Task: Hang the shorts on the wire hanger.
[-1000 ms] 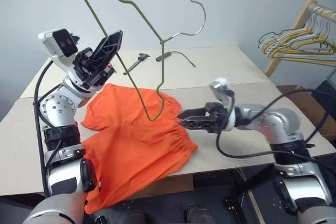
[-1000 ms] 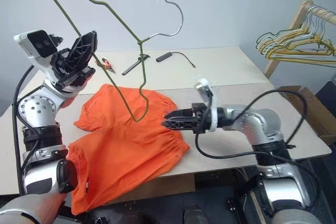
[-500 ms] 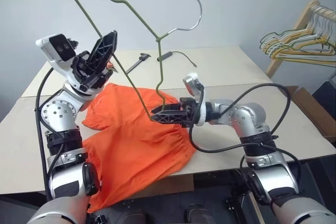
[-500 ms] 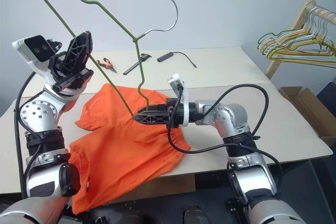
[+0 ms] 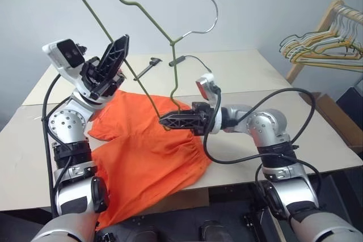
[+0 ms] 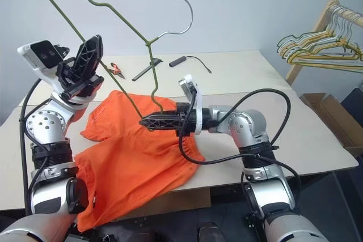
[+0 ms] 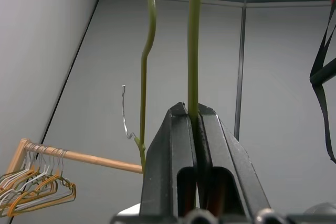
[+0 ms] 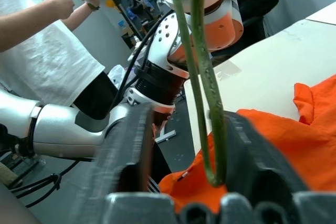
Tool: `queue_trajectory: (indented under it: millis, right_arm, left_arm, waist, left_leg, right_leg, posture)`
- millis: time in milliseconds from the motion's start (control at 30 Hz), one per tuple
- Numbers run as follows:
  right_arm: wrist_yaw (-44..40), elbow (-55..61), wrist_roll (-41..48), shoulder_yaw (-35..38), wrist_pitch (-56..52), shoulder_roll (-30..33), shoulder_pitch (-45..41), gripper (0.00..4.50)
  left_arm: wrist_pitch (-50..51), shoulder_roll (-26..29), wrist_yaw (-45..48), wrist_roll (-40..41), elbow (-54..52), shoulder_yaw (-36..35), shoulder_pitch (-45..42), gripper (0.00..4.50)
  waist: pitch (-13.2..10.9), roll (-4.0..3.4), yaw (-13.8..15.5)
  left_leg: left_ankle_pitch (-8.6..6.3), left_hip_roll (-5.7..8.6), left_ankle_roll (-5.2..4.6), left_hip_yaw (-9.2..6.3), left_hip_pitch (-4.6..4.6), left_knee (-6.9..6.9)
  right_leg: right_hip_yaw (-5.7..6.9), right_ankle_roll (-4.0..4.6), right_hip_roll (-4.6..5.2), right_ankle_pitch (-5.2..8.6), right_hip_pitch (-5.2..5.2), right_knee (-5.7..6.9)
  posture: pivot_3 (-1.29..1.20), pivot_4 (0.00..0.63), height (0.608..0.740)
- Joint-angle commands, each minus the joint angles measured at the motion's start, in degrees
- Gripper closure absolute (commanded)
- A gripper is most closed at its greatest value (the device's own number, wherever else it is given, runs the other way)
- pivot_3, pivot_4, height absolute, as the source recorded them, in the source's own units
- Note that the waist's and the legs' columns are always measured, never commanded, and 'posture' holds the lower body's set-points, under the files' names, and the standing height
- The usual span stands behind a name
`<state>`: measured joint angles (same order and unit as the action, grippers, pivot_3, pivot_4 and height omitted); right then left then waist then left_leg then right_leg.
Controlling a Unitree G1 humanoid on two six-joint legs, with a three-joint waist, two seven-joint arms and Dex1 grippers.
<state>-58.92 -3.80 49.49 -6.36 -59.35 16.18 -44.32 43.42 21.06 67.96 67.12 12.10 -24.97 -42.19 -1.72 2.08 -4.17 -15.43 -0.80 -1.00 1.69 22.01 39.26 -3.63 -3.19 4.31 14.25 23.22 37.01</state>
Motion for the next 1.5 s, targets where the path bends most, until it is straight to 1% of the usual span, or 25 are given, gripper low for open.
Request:
queue_trajectory:
  millis: [33,100,233,300,333,400,500,567,633,700,800,867,967,1033,1100,1200,1267,1333,1433,1500]
  right_arm:
    - [0.0,1.5,0.0,0.5,0.5,-0.5,-1.4,3.76]
    - [0.2,1.9,-0.5,0.3,0.7,-0.8,-1.2,4.47]
    - [0.5,2.4,-0.8,0.4,0.8,-1.1,-0.8,4.47]
    - [0.9,2.7,-0.8,0.8,0.9,-1.3,-0.6,4.5]
    - [1.1,2.8,-0.6,1.1,0.9,-1.5,-0.4,4.5]
    - [1.6,2.9,-0.2,1.9,0.9,-1.8,-0.3,4.5]
    - [3.2,3.4,0.9,4.3,0.9,-2.1,-0.2,4.5]
    - [5.5,3.5,2.1,6.9,0.7,-2.4,-0.1,4.5]
    - [7.7,3.6,3.8,10.6,0.0,-1.7,0.4,4.5]
    - [9.9,4.2,4.9,13.5,-1.2,-0.2,1.4,4.5]
    - [10.3,7.1,5.7,16.5,-4.3,6.5,6.2,4.5]
    - [9.2,8.1,5.2,17.2,-6.5,12.9,10.4,4.5]
    - [6.4,6.8,2.5,15.3,-8.7,22.3,15.3,4.5]
    - [2.8,5.1,-0.2,12.4,-8.1,28.6,17.9,4.5]
    - [-2.8,3.2,-2.5,10.5,-5.5,33.9,20.7,4.5]
    - [-7.9,-2.7,-5.2,8.3,-5.0,39.0,22.7,4.5]
    - [-15.5,-4.5,-7.6,5.2,-1.3,43.0,25.2,4.5]
    - [-23.2,-5.7,-10.2,0.1,0.8,47.1,26.6,4.5]
    - [-29.2,-9.4,-13.9,-5.6,1.5,49.3,25.5,4.5]
    - [-31.7,-14.1,-17.1,-9.3,1.7,48.6,23.2,4.5]
  left_arm:
    - [-1.5,0.1,-0.7,-0.2,-1.7,0.0,-0.8,4.5]
    - [-2.1,0.1,-0.9,-0.8,-1.6,0.2,-0.5,4.5]
    - [-5.1,-0.5,-1.3,-3.8,-1.7,1.4,0.8,4.5]
    - [-6.0,-0.6,-0.9,-5.6,-1.8,2.7,1.6,3.96]
    - [-6.5,-0.4,-0.6,-6.7,-1.9,3.6,2.1,3.76]
    - [-7.1,0.0,-0.7,-8.9,-2.0,5.4,2.9,3.06]
    - [-7.7,1.8,-1.9,-14.6,-1.9,9.5,4.5,2.07]
    - [-9.0,3.7,-1.6,-18.7,-2.5,12.3,6.1,1.43]
    - [-11.2,6.5,-1.7,-23.7,-2.9,14.8,7.8,0.68]
    - [-13.1,8.9,-1.7,-26.7,-2.8,15.6,9.0,0.09]
    - [-14.5,12.2,-1.9,-27.8,-3.8,13.4,11.4,0.03]
    - [-16.6,15.7,0.4,-29.7,-5.7,13.4,14.2,0.03]
    - [-18.9,21.0,2.9,-33.2,-10.6,15.6,18.3,0.03]
    - [-20.4,24.2,4.5,-36.0,-13.5,17.7,20.8,0.03]
    - [-21.3,26.6,6.1,-37.9,-16.2,19.4,23.0,0.03]
    - [-22.7,29.0,6.9,-40.7,-19.5,21.7,25.2,0.03]
    - [-24.0,30.1,6.7,-42.9,-20.9,23.1,26.2,0.03]
    - [-24.1,30.7,6.9,-43.1,-22.1,23.5,27.2,0.03]
    - [-24.0,30.8,6.8,-42.9,-23.0,23.3,28.0,0.03]
    - [-24.0,31.2,6.7,-43.3,-23.5,23.4,28.5,0.03]
  waist:
    - [0.0,0.0,0.0]
    - [0.0,0.0,0.0]
    - [0.0,0.0,0.0]
    - [0.0,0.0,0.0]
    - [0.0,0.0,0.0]
    - [0.0,0.0,0.0]
    - [0.0,0.0,0.0]
    - [0.0,0.0,0.0]
    - [0.0,-0.01,0.0]
    - [0.0,-0.01,0.0]
    - [0.0,-0.03,0.1]
    - [0.0,-0.03,0.3]
    - [0.0,-0.05,0.3]
    - [-0.1,-0.08,0.3]
    - [-0.1,-0.09,0.3]
    - [-0.1,-0.09,0.2]
    - [-0.1,-0.09,0.3]
    - [-0.1,-0.14,0.3]
    - [-0.1,-0.15,0.2]
    - [-0.1,-0.15,0.1]
  left_leg:
    - [0.0,0.0,0.0,0.0,0.0,0.0]
    - [0.0,0.0,0.0,0.0,0.01,0.0]
    - [0.0,0.01,0.0,0.01,0.01,0.0]
    - [0.0,0.01,0.0,0.01,0.0,0.0]
    - [0.0,0.0,0.0,0.01,0.0,0.0]
    - [0.0,0.0,0.0,0.0,0.01,0.0]
    - [0.0,0.02,0.0,0.01,0.02,0.0]
    - [0.0,0.03,0.0,0.01,0.02,0.0]
    - [0.0,0.02,0.0,0.01,0.02,-0.01]
    - [0.0,0.01,0.0,0.01,0.02,0.0]
    - [-0.01,-0.02,0.0,0.02,0.04,-0.02]
    - [-0.02,-0.02,-0.03,0.02,0.09,-0.03]
    - [-0.07,-0.01,-0.1,0.06,0.17,-0.03]
    - [-0.07,0.0,-0.12,0.14,0.16,-0.03]
    - [-0.07,-0.01,-0.12,0.23,0.03,-0.03]
    - [-0.08,-0.05,-0.13,0.39,-0.11,-0.03]
    - [-0.07,-0.05,-0.13,0.45,-0.11,-0.03]
    - [-0.09,-0.06,-0.16,0.51,-0.09,-0.03]
    - [-0.1,-0.1,-0.17,0.51,-0.09,-0.02]
    - [-0.1,-0.11,-0.17,0.51,-0.23,-0.02]
  right_leg:
    - [0.0,0.0,0.0,0.0,0.0,0.0]
    - [0.0,0.0,0.01,0.0,0.0,0.0]
    - [0.0,0.0,0.01,0.0,0.01,0.0]
    - [0.0,0.0,0.01,0.0,0.01,-0.01]
    - [0.0,0.0,0.0,0.0,0.01,-0.01]
    - [0.0,0.0,-0.01,0.0,0.01,-0.01]
    - [0.0,0.0,0.01,0.0,0.01,-0.02]
    - [0.0,0.0,0.01,0.0,0.0,-0.02]
    - [0.0,0.0,0.01,0.0,0.01,-0.01]
    - [0.0,0.0,0.0,0.0,0.02,-0.02]
    - [0.0,0.01,0.01,0.0,0.03,-0.06]
    - [0.03,0.0,0.04,0.0,0.03,-0.16]
    - [0.05,0.0,0.07,0.01,0.04,-0.32]
    - [-0.01,0.0,0.09,0.01,0.04,-0.33]
    - [-0.05,0.0,0.05,0.01,-0.06,-0.34]
    - [-0.06,0.0,-0.01,0.03,-0.14,-0.32]
    - [-0.1,0.01,-0.02,0.03,-0.13,-0.31]
    - [-0.12,-0.02,-0.02,0.04,-0.12,-0.33]
    - [-0.15,-0.02,-0.03,0.04,-0.09,-0.32]
    - [-0.23,-0.02,-0.04,0.04,-0.15,-0.31]
  posture:
    - [-0.05,0.0,0.74]
    - [-0.05,0.0,0.74]
    - [-0.05,0.0,0.74]
    - [-0.05,0.0,0.74]
    - [-0.05,0.0,0.74]
    - [-0.05,0.0,0.74]
    - [-0.06,0.0,0.74]
    - [-0.06,0.0,0.74]
    - [-0.06,0.0,0.74]
    - [-0.05,0.0,0.74]
    - [-0.05,0.0,0.74]
    - [-0.06,0.0,0.74]
    - [-0.06,0.0,0.74]
    - [-0.06,0.0,0.74]
    - [-0.06,0.0,0.74]
    - [-0.05,0.0,0.74]
    - [-0.05,0.0,0.74]
    - [-0.04,0.0,0.74]
    - [-0.04,0.0,0.74]
    - [-0.04,0.0,0.74]
